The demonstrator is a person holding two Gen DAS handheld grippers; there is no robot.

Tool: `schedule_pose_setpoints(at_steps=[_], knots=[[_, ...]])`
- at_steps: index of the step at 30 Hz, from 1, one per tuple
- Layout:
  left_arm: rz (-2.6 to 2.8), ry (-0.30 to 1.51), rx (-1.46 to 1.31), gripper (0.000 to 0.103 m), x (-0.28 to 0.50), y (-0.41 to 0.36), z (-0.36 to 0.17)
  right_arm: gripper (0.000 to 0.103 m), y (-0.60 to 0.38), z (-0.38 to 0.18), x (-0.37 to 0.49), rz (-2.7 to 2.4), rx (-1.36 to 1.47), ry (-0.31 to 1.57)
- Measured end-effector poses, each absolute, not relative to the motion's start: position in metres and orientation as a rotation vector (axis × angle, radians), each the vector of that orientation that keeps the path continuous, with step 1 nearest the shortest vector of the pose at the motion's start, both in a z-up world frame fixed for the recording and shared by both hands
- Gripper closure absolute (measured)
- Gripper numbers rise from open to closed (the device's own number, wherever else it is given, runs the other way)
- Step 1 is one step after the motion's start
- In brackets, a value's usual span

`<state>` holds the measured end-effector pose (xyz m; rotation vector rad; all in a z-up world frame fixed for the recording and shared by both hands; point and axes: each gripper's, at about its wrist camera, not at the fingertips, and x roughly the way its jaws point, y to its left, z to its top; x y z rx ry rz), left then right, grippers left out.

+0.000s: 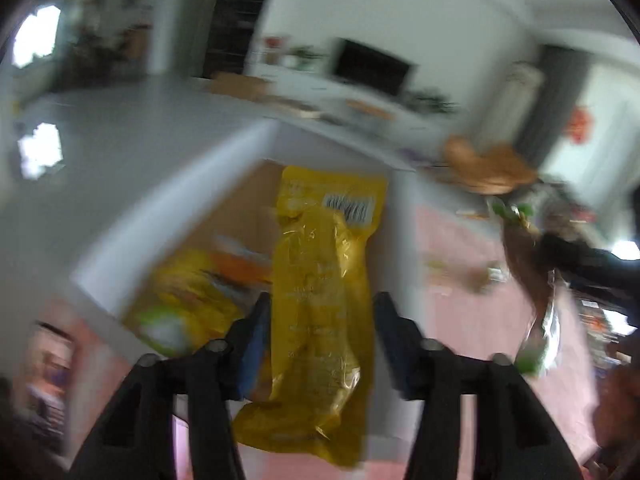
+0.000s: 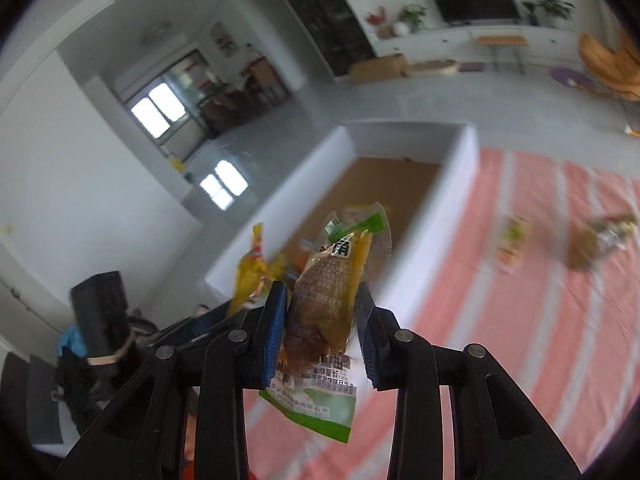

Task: Organize snacks
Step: 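Carry both bags over the white box and open both grippers to drop them, then move both grippers back toward the remaining snacks on the table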

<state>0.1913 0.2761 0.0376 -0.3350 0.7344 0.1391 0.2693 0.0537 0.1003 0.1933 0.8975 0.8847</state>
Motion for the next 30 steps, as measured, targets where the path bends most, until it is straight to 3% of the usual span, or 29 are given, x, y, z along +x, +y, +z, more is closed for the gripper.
schedule_pose_setpoints(at_steps=[1,2,3,8,10,12,16,19,28,30], knots=[[0.169,0.742,-0.323,0.017,0.192,0.282,0.036,0.051,0.066,0.101,0.273,0.896,0.199,0.893],[0.208,0.748,-0.304,0.009,0.193,0.287,0.035,0.025,0.072,0.101,0.273,0.894,0.198,0.887],[0.234,0.744,-0.287,0.009,0.192,0.287,0.034,0.016,0.073,0.102,0.272,0.883,0.2,0.867],[0.183,0.714,-0.276,0.008,0.172,0.245,0.024,0.015,0.017,0.082,0.262,0.797,0.155,0.753],[0.094,0.714,-0.265,0.008,0.164,0.211,0.022,0.015,-0.019,0.053,0.261,0.713,0.068,0.762],[-0.013,0.716,-0.241,0.0,0.157,0.168,0.017,0.015,-0.059,0.014,0.261,0.602,-0.024,0.808],[-0.219,0.767,-0.2,0.0,0.148,0.075,-0.002,0.015,-0.147,-0.065,0.249,0.372,-0.187,0.901],[-0.268,0.849,-0.17,0.0,0.165,0.025,-0.037,0.015,-0.203,-0.093,0.228,0.268,-0.214,0.921],[-0.143,0.991,-0.007,0.0,0.237,-0.035,-0.121,0.014,-0.269,-0.104,0.21,0.142,-0.066,0.913],[-0.11,0.981,0.063,0.0,0.236,-0.039,-0.126,0.008,-0.273,-0.108,0.21,0.151,-0.046,0.925]])
